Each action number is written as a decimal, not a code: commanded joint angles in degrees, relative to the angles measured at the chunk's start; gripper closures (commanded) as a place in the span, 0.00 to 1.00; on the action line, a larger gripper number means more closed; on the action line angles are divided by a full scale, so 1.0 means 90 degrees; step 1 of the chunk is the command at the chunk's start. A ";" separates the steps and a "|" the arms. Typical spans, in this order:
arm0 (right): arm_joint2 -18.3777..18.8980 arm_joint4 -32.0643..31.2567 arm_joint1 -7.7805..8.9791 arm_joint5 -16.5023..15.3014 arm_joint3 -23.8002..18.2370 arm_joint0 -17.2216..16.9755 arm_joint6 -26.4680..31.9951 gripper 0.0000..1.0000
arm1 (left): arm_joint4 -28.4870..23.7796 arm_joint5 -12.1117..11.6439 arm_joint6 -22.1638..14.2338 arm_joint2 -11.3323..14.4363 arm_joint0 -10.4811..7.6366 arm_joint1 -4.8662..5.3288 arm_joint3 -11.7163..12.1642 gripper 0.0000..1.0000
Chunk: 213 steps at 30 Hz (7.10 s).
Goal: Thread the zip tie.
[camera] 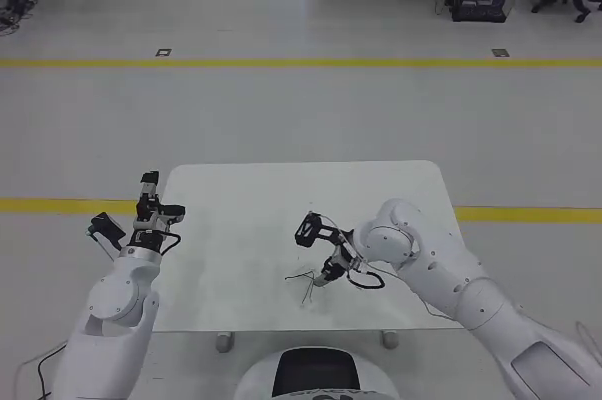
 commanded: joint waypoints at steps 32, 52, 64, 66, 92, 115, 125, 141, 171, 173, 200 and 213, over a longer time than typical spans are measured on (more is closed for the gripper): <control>-0.2997 0.0049 -0.0597 0.0005 0.1118 0.1670 -0.0255 0.00 | 0.0000 0.0000 0.0000 0.0000 0.0000 0.0000 0.0000 0.00; -0.3388 -0.0174 -0.1033 0.0078 0.1931 0.1733 -0.0638 0.00 | 0.0000 0.0000 0.0000 0.0000 0.0000 0.0000 0.0000 0.00; -0.3433 -0.0361 -0.1225 0.0223 0.2197 0.1638 -0.0775 0.00 | 0.0000 0.0000 0.0000 0.0000 0.0000 0.0000 0.0000 0.00; -0.3431 -0.0377 -0.1225 0.0236 0.2193 0.1627 -0.0808 0.00 | 0.0000 0.0000 0.0000 0.0000 0.0000 0.0000 0.0000 0.00; -0.3095 -0.0776 -0.1335 0.0079 0.2432 0.1326 -0.0963 0.62 | 0.0000 0.0000 0.0000 0.0000 0.0000 0.0000 0.0000 0.00; -0.3421 -0.1163 -0.2015 0.0024 0.3505 0.1371 -0.1193 0.68 | 0.0000 0.0000 0.0000 0.0000 0.0000 0.0000 0.0000 0.00; -0.3441 -0.1229 -0.2321 0.0005 0.3939 0.1375 -0.1147 0.73 | 0.0000 0.0000 0.0000 0.0000 0.0000 0.0000 0.0000 0.00; -0.3613 -0.0975 -0.2343 0.0005 0.3865 0.1467 -0.0806 0.76 | 0.0000 0.0000 0.0000 0.0000 0.0000 0.0000 0.0000 0.00; -0.3613 -0.1119 -0.2540 0.0005 0.4266 0.1391 -0.0635 0.74 | 0.0000 0.0000 0.0000 0.0000 0.0000 0.0000 0.0000 0.00; -0.3613 -0.1251 -0.2573 0.0005 0.4276 0.1372 -0.0657 0.72 | 0.0000 0.0000 0.0000 0.0000 0.0000 0.0000 0.0000 0.00; -0.3613 -0.1424 -0.2712 0.0005 0.4449 0.1375 -0.1130 0.70 | 0.0000 0.0000 0.0000 0.0000 0.0000 0.0000 0.0000 0.00; -0.3613 -0.0917 -0.2719 0.0005 0.4457 0.1449 -0.0886 0.69 | 0.0000 0.0000 0.0000 0.0000 0.0000 0.0000 0.0000 0.00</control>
